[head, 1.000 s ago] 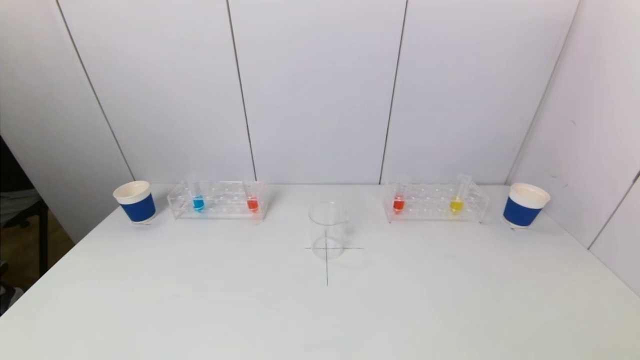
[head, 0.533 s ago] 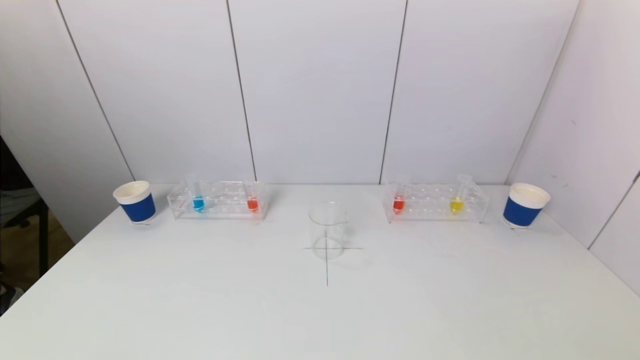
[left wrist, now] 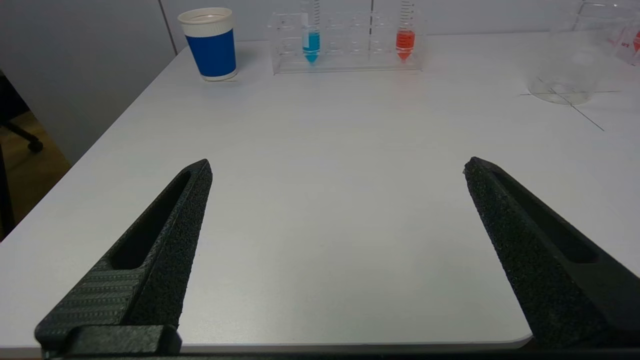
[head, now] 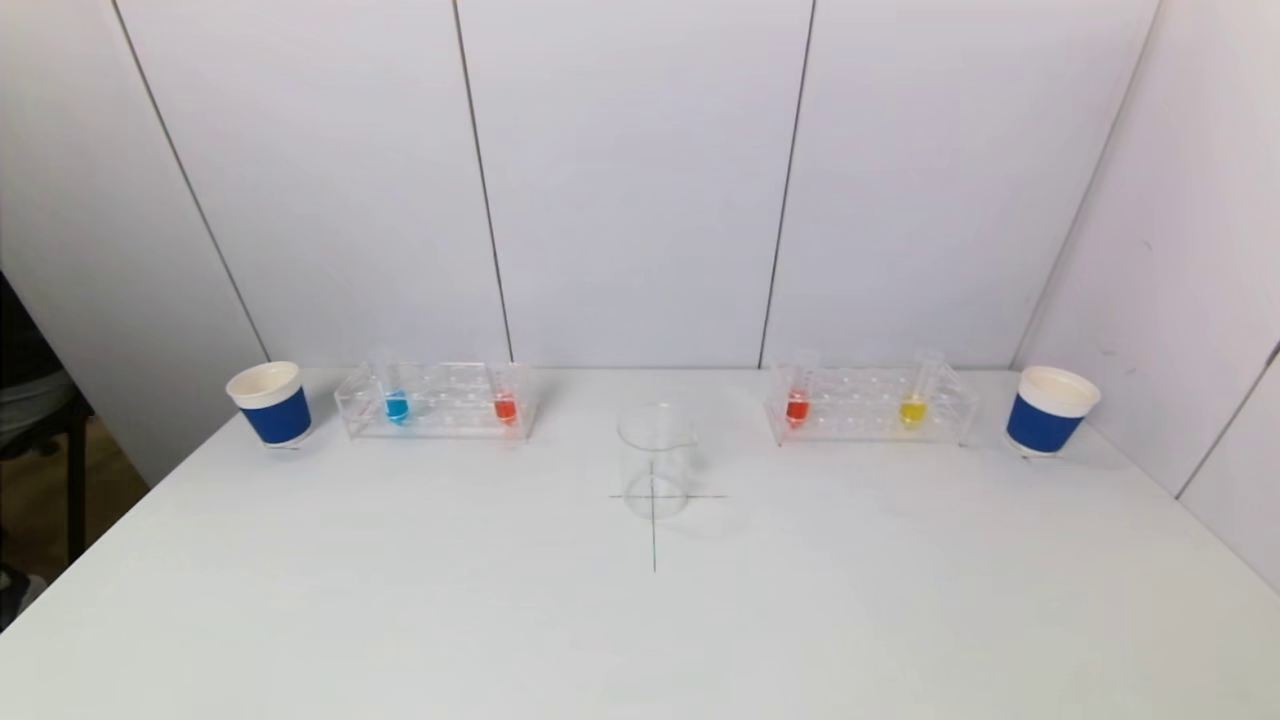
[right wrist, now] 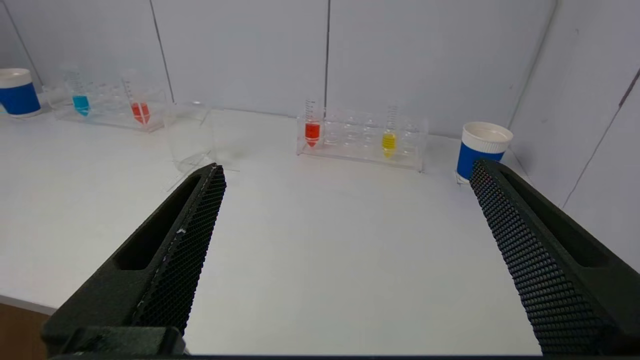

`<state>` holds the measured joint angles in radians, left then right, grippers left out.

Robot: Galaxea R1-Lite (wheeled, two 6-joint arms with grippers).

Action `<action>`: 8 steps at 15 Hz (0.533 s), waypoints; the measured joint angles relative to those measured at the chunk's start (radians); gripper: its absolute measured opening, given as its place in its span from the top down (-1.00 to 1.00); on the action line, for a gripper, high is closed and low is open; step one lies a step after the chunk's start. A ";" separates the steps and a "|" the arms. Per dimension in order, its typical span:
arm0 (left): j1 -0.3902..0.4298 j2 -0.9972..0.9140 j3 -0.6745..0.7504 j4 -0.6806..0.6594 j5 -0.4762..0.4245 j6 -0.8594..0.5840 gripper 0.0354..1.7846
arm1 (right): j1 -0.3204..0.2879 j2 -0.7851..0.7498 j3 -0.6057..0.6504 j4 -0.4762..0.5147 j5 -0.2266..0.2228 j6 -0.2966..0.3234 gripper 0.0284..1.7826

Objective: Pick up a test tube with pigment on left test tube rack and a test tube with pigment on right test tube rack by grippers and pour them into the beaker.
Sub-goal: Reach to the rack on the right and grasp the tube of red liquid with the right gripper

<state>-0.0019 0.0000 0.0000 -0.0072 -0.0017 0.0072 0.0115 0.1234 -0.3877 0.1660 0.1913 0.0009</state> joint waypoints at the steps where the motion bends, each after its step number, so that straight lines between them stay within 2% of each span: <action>1: 0.000 0.000 0.000 0.000 0.000 0.000 -0.98 | 0.005 0.034 -0.031 -0.001 0.003 -0.001 -0.99; 5: 0.001 0.000 0.000 0.000 0.000 0.000 -0.98 | 0.028 0.171 -0.151 -0.008 0.010 -0.012 -0.99; 8: 0.000 0.000 0.000 0.000 0.000 0.000 -0.98 | 0.073 0.289 -0.215 -0.018 0.043 -0.009 -0.99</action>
<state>-0.0019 0.0000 0.0000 -0.0072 -0.0017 0.0077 0.0845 0.4128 -0.6023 0.1481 0.2343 -0.0085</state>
